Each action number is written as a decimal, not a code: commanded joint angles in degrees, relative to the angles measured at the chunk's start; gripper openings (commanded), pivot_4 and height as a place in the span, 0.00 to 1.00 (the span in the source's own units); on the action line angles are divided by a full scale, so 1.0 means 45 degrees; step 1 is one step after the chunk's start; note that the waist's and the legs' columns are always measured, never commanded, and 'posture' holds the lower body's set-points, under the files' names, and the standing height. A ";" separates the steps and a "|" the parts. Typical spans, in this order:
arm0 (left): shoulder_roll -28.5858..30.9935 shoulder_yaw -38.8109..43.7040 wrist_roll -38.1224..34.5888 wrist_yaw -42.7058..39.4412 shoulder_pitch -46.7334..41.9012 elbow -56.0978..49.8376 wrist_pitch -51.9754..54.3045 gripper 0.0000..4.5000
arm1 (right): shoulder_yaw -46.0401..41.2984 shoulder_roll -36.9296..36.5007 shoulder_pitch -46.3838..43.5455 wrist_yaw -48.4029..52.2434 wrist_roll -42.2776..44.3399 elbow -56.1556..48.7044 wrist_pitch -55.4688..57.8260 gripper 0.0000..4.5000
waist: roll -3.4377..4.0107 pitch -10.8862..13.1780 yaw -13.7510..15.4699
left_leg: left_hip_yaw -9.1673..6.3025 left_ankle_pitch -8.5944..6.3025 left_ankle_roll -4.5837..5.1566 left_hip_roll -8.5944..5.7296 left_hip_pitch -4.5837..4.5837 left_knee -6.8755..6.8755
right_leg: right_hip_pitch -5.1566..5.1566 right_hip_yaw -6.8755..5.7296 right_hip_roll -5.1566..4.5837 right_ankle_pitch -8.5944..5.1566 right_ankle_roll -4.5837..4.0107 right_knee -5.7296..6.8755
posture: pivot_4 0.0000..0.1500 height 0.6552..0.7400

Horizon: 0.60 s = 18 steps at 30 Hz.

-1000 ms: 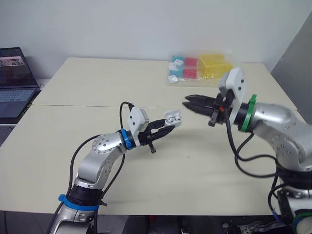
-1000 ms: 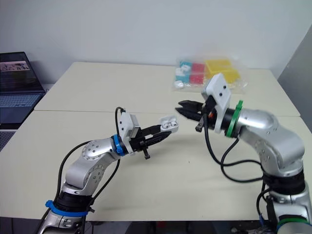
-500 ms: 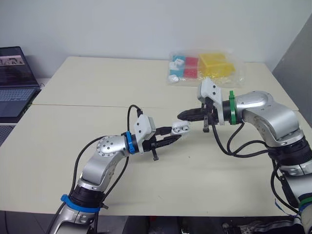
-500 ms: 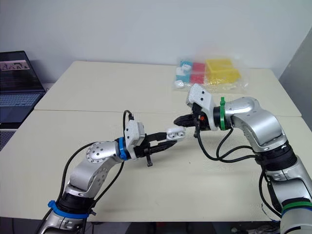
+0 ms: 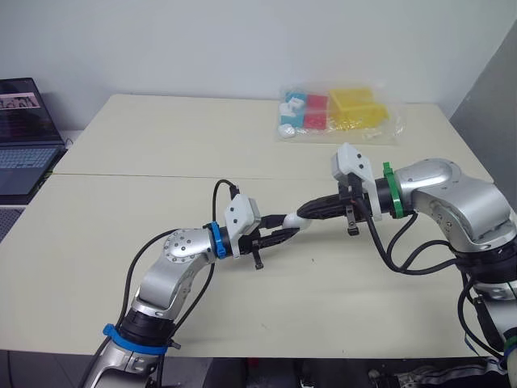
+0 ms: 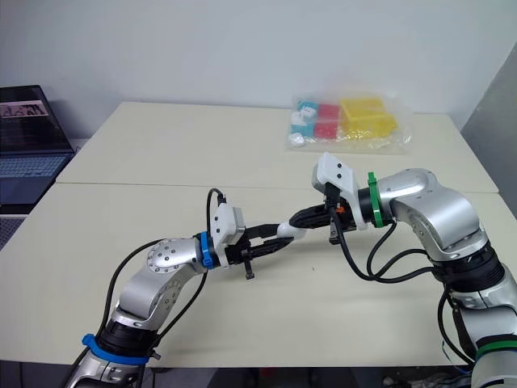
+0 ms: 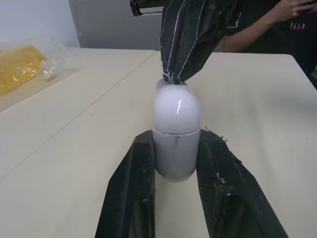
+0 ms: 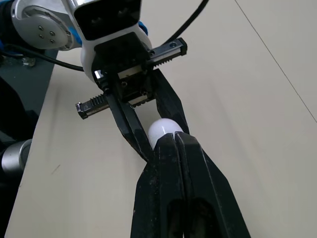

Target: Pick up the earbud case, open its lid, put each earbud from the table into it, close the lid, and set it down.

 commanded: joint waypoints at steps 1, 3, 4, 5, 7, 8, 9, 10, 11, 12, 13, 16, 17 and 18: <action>-0.0171 0.0537 -0.0992 0.0443 -0.0297 -0.0659 0.1322 0.17 | -0.0295 -0.0027 0.0442 -0.0250 -0.0015 -0.0763 -0.0227 0.00 | 0.0000 0.0000 0.0000 | -0.0002 0.0000 0.0000 0.0000 -0.0001 0.0001 | 0.0001 -0.0001 0.0000 0.0000 0.0000 -0.0001 | 1.00 1.00; -0.0064 0.0617 -0.1662 0.0681 -0.0338 -0.0715 0.3045 0.17 | -0.0466 -0.0063 0.0682 -0.0390 -0.0133 -0.1004 -0.0492 0.00 | -0.0001 0.0001 -0.0001 | -0.0003 0.0000 0.0000 0.0000 -0.0001 0.0003 | 0.0001 -0.0002 -0.0001 0.0000 0.0002 0.0002 | 1.00 1.00; 0.0104 0.0561 -0.2290 0.0751 -0.0387 -0.0611 0.4741 0.17 | -0.0624 -0.0215 0.1080 -0.0526 -0.0383 -0.1229 -0.0928 0.00 | -0.0002 0.0001 -0.0006 | -0.0001 0.0000 0.0000 -0.0001 0.0000 0.0004 | 0.0000 -0.0001 -0.0001 0.0000 0.0002 0.0006 | 1.00 1.00; 0.0234 0.0539 -0.2771 0.0824 -0.0435 -0.0560 0.6025 0.17 | -0.0730 -0.0325 0.1373 -0.0638 -0.0564 -0.1395 -0.1252 0.00 | -0.0002 0.0000 -0.0012 | -0.0006 0.0000 0.0000 -0.0002 0.0002 0.0004 | 0.0002 -0.0005 0.0000 0.0000 0.0003 0.0007 | 1.00 1.00; 0.0189 0.0427 -0.3033 0.1289 -0.0591 -0.0102 0.7650 0.17 | -0.0903 -0.0607 0.2176 -0.0935 -0.1209 -0.1644 -0.2237 0.00 | -0.0002 0.0001 -0.0026 | -0.0013 0.0000 0.0000 -0.0001 0.0005 0.0003 | 0.0004 -0.0013 0.0006 -0.0002 0.0005 0.0006 | 1.00 1.00; -0.0103 0.0599 -0.3157 0.1753 -0.0730 0.0220 0.8249 0.17 | -0.0908 -0.0764 0.2553 -0.1150 -0.1693 -0.1740 -0.2799 0.00 | -0.0002 0.0001 -0.0025 | -0.0014 0.0000 0.0000 -0.0004 0.0005 0.0001 | 0.0005 -0.0018 0.0005 -0.0002 0.0006 0.0004 | 1.00 1.00; -0.0468 0.0873 -0.3336 0.2181 -0.0876 0.0612 0.8794 0.17 | -0.0948 -0.0887 0.2965 -0.1304 -0.2008 -0.1904 -0.3248 0.00 | -0.0002 0.0001 -0.0004 | -0.0012 0.0000 0.0000 -0.0004 0.0003 0.0003 | 0.0005 -0.0021 0.0005 -0.0002 0.0007 0.0003 | 1.00 1.00; -0.0716 0.1105 -0.3493 0.2465 -0.0984 0.0845 0.9184 0.17 | -0.0963 -0.0943 0.3219 -0.1399 -0.2196 -0.2008 -0.3534 0.00 | -0.0005 0.0003 0.0014 | -0.0010 0.0000 -0.0001 -0.0010 0.0003 0.0005 | 0.0007 -0.0021 0.0001 -0.0001 0.0009 0.0002 | 1.00 1.00; -0.0867 0.1281 -0.3615 0.2630 -0.1108 0.1086 0.9593 0.17 | -0.1012 -0.0972 0.3562 -0.1528 -0.2396 -0.2170 -0.3892 0.00 | -0.0009 0.0005 0.0010 | -0.0009 0.0000 -0.0001 -0.0012 0.0003 0.0010 | 0.0007 -0.0020 -0.0002 0.0000 0.0012 0.0002 | 1.00 1.00; -0.0966 0.1418 -0.3618 0.2778 -0.1221 0.1363 0.9846 0.17 | -0.1071 -0.1040 0.3979 -0.1538 -0.2530 -0.2385 -0.4266 0.00 | -0.0011 0.0006 0.0008 | -0.0010 0.0001 -0.0001 -0.0012 0.0002 0.0013 | 0.0006 -0.0020 -0.0002 0.0002 0.0015 0.0002 | 1.00 1.00; -0.1017 0.1500 -0.3613 0.2885 -0.1303 0.1534 1.0021 0.17 | -0.1111 -0.1084 0.4266 -0.1540 -0.2635 -0.2520 -0.4545 0.00 | -0.0011 0.0006 0.0008 | -0.0010 0.0001 -0.0001 -0.0013 0.0002 0.0013 | 0.0007 -0.0019 -0.0002 0.0003 0.0016 0.0003 | 1.00 1.00; -0.1113 0.1652 -0.3430 0.3262 -0.1636 0.2309 1.0388 0.17 | -0.1260 -0.1178 0.5008 -0.1528 -0.2923 -0.2692 -0.5341 0.00 | -0.0010 0.0005 -0.0028 | -0.0010 0.0001 -0.0002 -0.0010 0.0015 0.0007 | 0.0007 -0.0015 0.0007 0.0002 0.0015 0.0010 | 1.00 1.00; -0.1169 0.1740 -0.3340 0.3445 -0.1776 0.2656 1.0516 0.17 | -0.1299 -0.1202 0.5241 -0.1567 -0.3074 -0.2705 -0.5660 0.00 | -0.0010 0.0005 -0.0028 | -0.0012 0.0001 -0.0002 -0.0010 0.0018 0.0007 | 0.0010 -0.0015 0.0008 0.0003 0.0014 0.0013 | 1.00 1.00; -0.1260 0.1910 -0.3401 0.3529 -0.1946 0.3046 1.0720 0.17 | -0.1372 -0.1242 0.5486 -0.1550 -0.3043 -0.2793 -0.5733 0.00 | -0.0010 0.0005 -0.0015 | -0.0013 0.0002 -0.0003 -0.0010 0.0020 0.0009 | 0.0011 -0.0016 0.0008 0.0003 0.0014 0.0016 | 1.00 1.00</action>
